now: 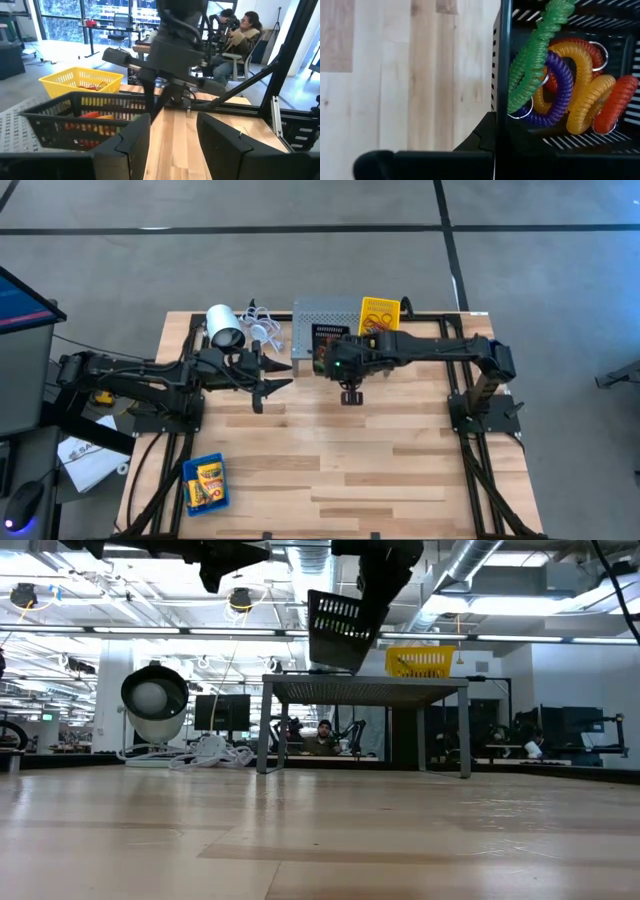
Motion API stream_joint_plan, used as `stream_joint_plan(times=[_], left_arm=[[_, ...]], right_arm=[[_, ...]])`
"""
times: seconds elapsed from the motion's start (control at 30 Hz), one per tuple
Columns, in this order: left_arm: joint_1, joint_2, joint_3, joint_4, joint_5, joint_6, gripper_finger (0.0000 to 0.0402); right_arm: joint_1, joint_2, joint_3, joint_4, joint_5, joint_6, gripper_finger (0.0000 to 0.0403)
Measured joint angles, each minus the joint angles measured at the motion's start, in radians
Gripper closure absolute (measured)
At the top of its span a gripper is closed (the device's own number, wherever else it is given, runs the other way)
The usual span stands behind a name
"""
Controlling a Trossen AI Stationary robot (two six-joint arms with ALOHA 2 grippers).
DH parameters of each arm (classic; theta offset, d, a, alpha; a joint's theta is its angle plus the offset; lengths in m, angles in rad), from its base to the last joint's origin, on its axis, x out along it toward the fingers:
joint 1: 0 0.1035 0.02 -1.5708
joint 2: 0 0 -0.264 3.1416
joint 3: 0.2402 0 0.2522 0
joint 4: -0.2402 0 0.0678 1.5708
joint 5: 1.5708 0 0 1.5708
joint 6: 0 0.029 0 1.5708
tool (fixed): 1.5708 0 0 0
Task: Pick & Place Office Desk Supplies
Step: Put the black basket filled with spring rubber band on the shelf
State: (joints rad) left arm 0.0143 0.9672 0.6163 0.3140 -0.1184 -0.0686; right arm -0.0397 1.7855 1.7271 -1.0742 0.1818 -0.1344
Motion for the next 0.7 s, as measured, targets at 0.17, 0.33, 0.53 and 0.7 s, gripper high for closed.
stream_joint_plan(times=[0.17,0.33,0.53,0.7], left_arm=[[0.000,0.000,0.000,0.000,0.000,0.002,0.0243],[0.000,0.000,0.000,0.000,-0.008,0.012,0.0243],[0.000,0.000,0.000,0.000,-0.010,0.012,0.0243],[0.000,0.000,0.000,0.000,-0.012,0.012,0.0243]], right_arm=[[-0.049,0.002,0.000,0.008,-0.001,-0.032,0.0403],[-0.096,0.002,0.000,0.031,-0.024,-0.064,0.0403],[-0.147,0.002,0.000,0.043,-0.059,-0.109,0.0403],[-0.180,0.002,0.000,0.056,-0.062,-0.131,0.0403]])
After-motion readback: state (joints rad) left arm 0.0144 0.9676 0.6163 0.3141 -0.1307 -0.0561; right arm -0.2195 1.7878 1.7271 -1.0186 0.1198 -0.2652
